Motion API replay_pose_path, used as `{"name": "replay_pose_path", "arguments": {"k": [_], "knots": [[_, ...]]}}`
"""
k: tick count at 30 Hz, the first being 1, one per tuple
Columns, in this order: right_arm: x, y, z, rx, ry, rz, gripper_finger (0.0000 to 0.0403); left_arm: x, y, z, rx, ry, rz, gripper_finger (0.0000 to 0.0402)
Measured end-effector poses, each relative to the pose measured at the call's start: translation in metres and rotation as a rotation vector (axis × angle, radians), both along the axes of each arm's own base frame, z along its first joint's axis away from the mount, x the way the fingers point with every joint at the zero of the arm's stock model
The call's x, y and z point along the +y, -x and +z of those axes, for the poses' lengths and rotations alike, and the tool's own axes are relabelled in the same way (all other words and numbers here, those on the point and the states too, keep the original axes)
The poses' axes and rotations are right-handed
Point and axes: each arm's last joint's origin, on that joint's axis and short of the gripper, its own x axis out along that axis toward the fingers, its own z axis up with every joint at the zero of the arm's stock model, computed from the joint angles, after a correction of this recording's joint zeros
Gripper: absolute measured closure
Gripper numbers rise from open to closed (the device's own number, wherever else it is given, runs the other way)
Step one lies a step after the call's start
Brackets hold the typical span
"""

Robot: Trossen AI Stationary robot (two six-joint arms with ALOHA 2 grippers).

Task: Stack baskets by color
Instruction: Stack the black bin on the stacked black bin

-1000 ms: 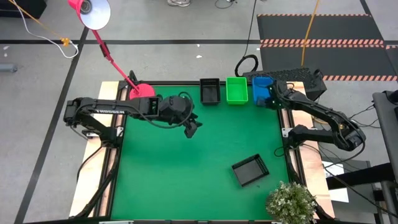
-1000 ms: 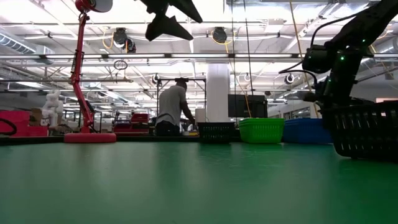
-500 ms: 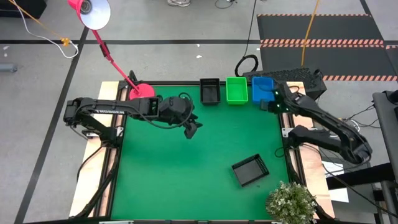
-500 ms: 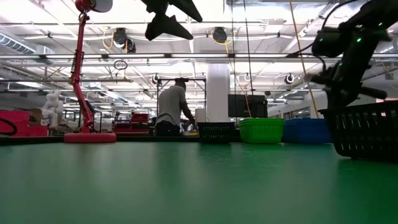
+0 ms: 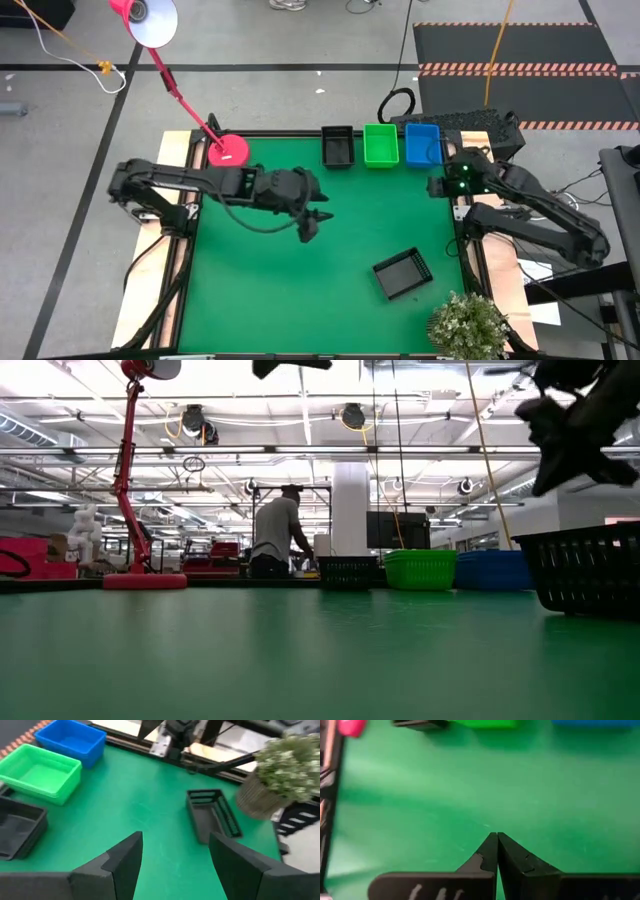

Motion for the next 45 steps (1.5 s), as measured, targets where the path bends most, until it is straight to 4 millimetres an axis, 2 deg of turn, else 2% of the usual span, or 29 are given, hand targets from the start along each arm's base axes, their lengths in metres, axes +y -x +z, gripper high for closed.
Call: {"name": "replay_pose_path", "arguments": {"k": [3,10,14,18,24,29,32,41,45], "knots": [[0.003,-0.002,0.016,-0.028,0.078,0.089,0.0403,-0.005,-0.025,0.001,0.001,-0.014,0.017,0.0174],[0.012,0.001,0.059,-0.128,0.267,0.317,0.0403,-0.028,-0.096,-0.019,0.092,-0.031,0.037,0.0174],[0.015,0.005,0.073,-0.143,0.352,0.386,0.0403,-0.037,-0.128,-0.033,0.112,-0.005,0.072,0.0173],[0.018,0.008,0.081,-0.163,0.394,0.414,0.0403,-0.04,-0.15,-0.049,0.125,0.018,0.062,0.0168],[0.02,0.01,0.082,-0.159,0.44,0.451,0.0403,-0.043,-0.16,-0.069,0.17,0.019,0.013,0.0118],[0.019,0.01,0.082,-0.15,0.469,0.476,0.0403,-0.049,-0.174,-0.095,0.187,0.045,-0.113,0.0091],[0.019,0.01,0.082,-0.149,0.474,0.481,0.0403,-0.051,-0.181,-0.11,0.185,0.067,-0.134,0.0098],[0.018,0.008,0.079,-0.134,0.511,0.515,0.0403,-0.055,-0.2,-0.148,0.165,0.111,-0.103,0.0152],[0.018,0.007,0.079,-0.13,0.509,0.518,0.0403,-0.057,-0.206,-0.172,0.185,0.12,-0.094,0.0171]]}}
